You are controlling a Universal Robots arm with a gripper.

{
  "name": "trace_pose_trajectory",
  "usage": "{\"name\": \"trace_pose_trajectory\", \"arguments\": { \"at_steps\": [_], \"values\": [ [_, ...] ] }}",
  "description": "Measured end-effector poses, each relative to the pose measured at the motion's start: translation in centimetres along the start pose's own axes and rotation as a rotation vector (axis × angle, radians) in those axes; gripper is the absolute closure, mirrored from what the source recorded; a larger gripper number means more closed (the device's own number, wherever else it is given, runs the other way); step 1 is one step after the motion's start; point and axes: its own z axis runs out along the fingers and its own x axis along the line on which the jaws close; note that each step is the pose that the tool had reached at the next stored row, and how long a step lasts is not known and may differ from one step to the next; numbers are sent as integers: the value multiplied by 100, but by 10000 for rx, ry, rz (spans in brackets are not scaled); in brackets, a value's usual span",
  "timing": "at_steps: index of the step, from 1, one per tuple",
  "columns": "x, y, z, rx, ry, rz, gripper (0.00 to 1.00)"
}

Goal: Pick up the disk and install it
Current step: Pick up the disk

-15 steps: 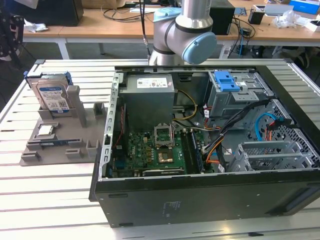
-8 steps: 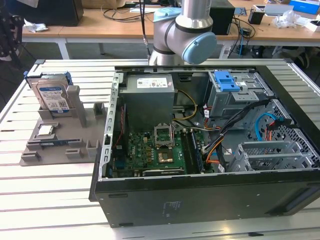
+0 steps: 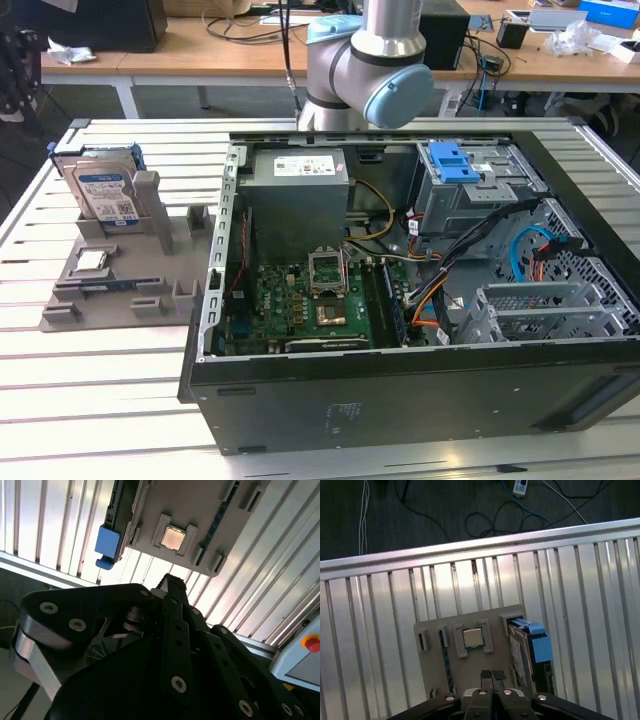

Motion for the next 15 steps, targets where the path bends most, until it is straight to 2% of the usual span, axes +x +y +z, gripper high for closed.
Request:
{"name": "trace_pose_trajectory", "arguments": {
  "at_steps": [2, 9, 11, 14, 15],
  "values": [
    [-1, 0, 0, -1, 4, -165, 89],
    [-1, 0, 0, -1, 4, -171, 89],
    [-1, 0, 0, -1, 4, -172, 76],
    [-1, 0, 0, -1, 4, -175, 71],
    [-1, 0, 0, -1, 4, -176, 58]
  ]
}}
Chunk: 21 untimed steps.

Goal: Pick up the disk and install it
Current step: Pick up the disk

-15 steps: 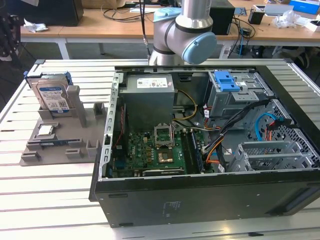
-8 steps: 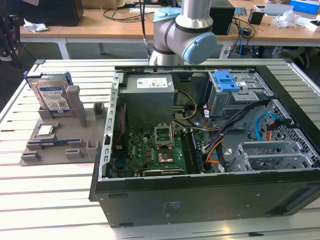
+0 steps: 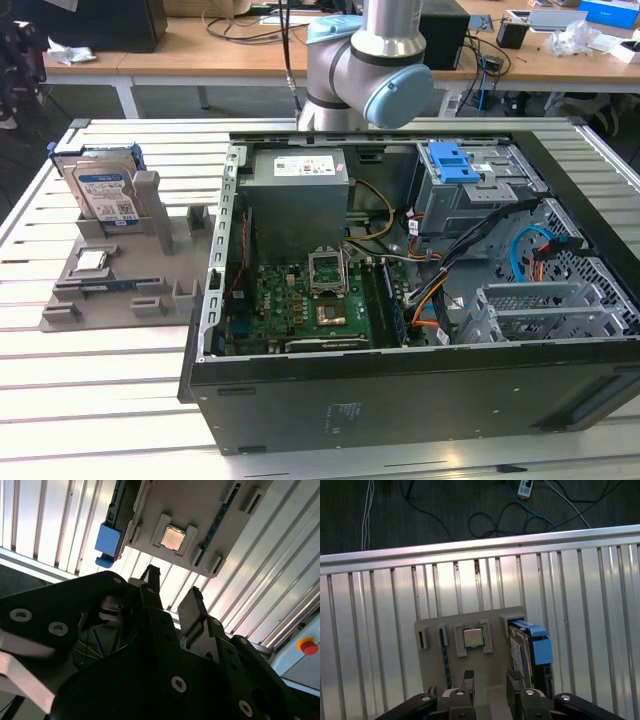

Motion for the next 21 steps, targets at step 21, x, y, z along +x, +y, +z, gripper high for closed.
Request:
{"name": "trace_pose_trajectory", "arguments": {
  "at_steps": [21],
  "values": [
    [-394, 36, 7, 39, 374, 4, 46]
  ]
}}
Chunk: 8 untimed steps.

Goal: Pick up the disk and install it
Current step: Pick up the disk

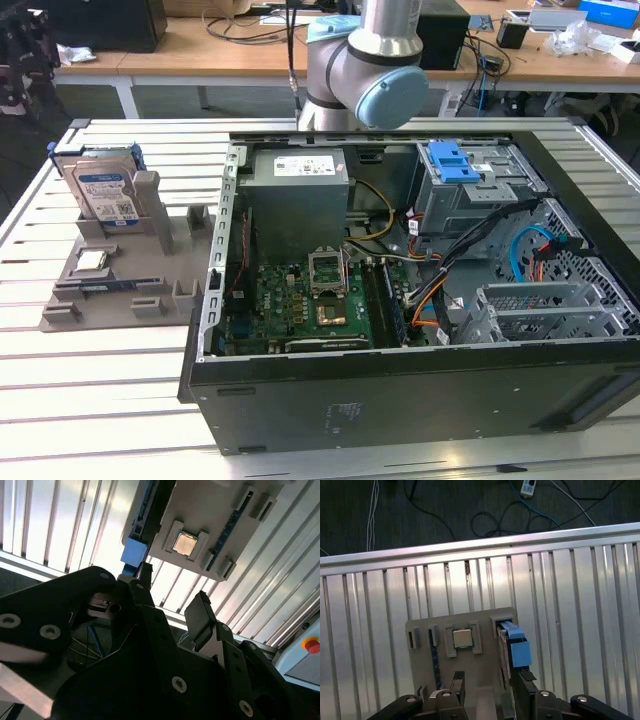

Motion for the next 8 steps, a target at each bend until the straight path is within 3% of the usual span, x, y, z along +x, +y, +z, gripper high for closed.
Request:
{"name": "trace_pose_trajectory", "arguments": {
  "at_steps": [3, 8],
  "values": [
    [-83, 7, 58, 0, 0, -1, 46],
    [-135, 2, 175, 6, 16, -61, 46]
  ]
}}
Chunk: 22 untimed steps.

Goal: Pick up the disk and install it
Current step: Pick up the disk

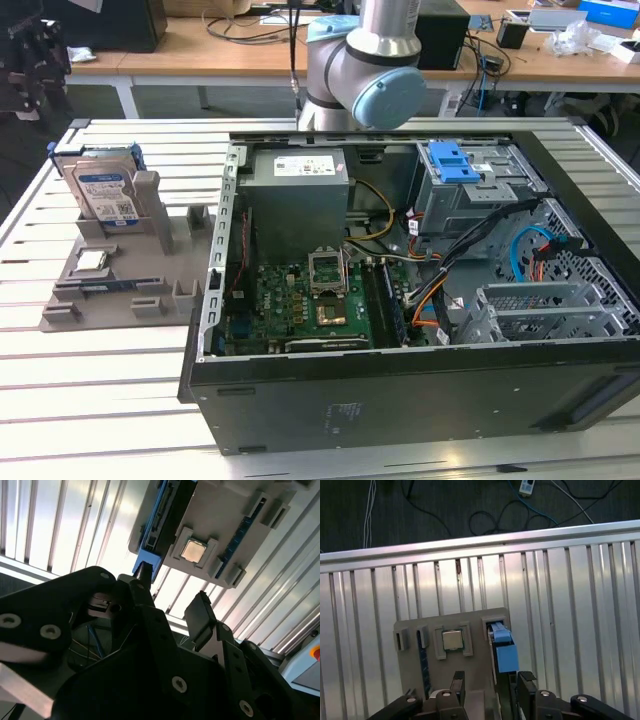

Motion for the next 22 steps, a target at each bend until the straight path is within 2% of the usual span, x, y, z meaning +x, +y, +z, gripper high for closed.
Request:
{"name": "trace_pose_trajectory", "arguments": {
  "at_steps": [3, 9, 20, 22],
  "values": [
    [-26, 0, 50, -1, 5, -62, 46],
    [-77, 3, 158, 15, 12, -488, 46],
    [-119, -1, 366, 24, 30, -705, 46],
    [-138, 0, 425, 26, 34, -777, 46]
  ]
}}
